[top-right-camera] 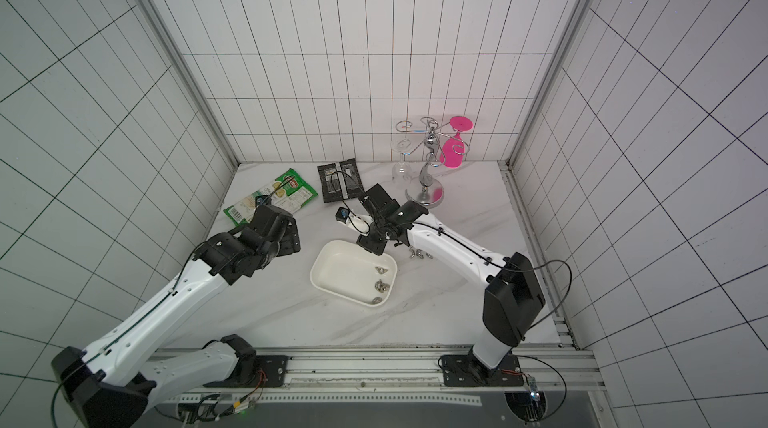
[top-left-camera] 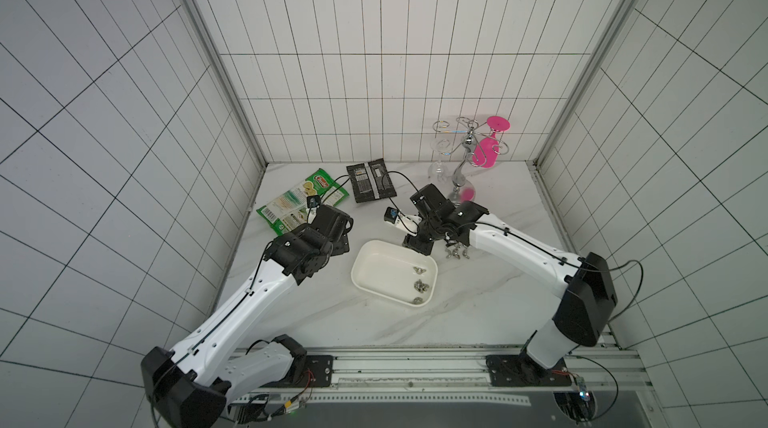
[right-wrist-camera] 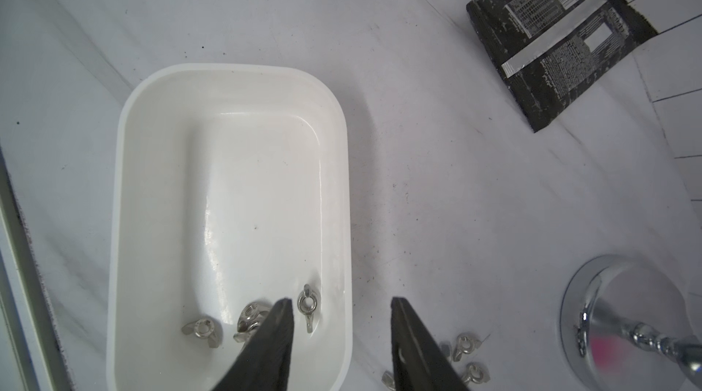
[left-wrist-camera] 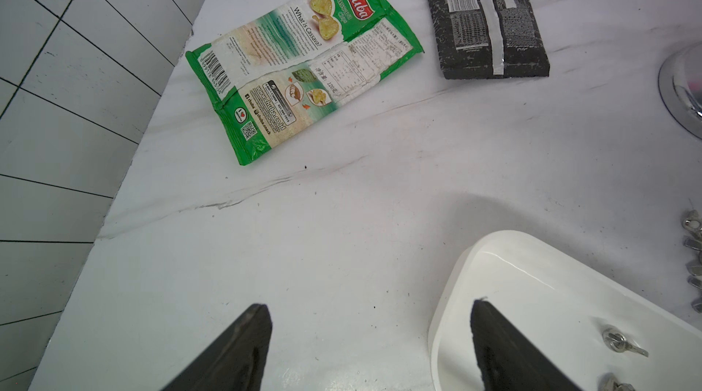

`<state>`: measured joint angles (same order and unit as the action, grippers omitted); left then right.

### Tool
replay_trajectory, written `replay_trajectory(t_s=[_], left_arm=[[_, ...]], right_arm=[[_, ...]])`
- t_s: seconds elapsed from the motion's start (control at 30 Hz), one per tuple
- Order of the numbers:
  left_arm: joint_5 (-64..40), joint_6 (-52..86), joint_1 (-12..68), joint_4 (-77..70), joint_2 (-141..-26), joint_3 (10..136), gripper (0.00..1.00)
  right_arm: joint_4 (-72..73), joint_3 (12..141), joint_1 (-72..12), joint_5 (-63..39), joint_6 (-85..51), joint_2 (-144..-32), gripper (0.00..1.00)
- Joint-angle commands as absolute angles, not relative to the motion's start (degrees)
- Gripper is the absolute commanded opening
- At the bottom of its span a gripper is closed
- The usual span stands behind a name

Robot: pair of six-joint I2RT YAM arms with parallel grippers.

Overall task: Take out the wing nut from the storage box
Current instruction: Adjust the storage box at the center of the board, then pick up the wing nut from the storage box.

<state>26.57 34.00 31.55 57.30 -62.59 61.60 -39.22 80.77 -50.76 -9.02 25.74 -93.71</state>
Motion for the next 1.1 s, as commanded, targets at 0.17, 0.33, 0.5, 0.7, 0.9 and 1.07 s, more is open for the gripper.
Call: replay_trajectory(t_s=[0.17, 0.33, 0.5, 0.7, 0.9, 1.07], left_arm=[[26.4, 33.5, 31.1, 57.3, -61.4, 62.8, 0.86], [26.2, 33.4, 31.0, 57.5, -61.0, 63.1, 0.86], [25.7, 33.4, 31.0, 57.7, -60.6, 62.9, 0.86], [25.2, 33.6, 31.0, 57.4, -60.4, 62.4, 0.86], [25.0, 33.4, 31.0, 57.1, -60.8, 62.3, 0.86], [25.2, 33.1, 31.0, 57.0, -61.0, 62.6, 0.86]], right_arm=[[-43.6, 74.5, -53.3, -12.6, 20.3, -94.9, 0.34], [-43.5, 75.7, -53.4, -10.2, 18.1, -99.4, 0.34], [-42.5, 77.0, -53.3, -6.5, 16.8, -104.0, 0.34], [-42.7, 78.3, -52.0, -5.6, 16.7, -106.4, 0.34], [-43.0, 78.3, -50.8, -6.5, 17.1, -107.0, 0.34], [-43.4, 78.0, -50.5, -7.4, 17.2, -107.9, 0.34]])
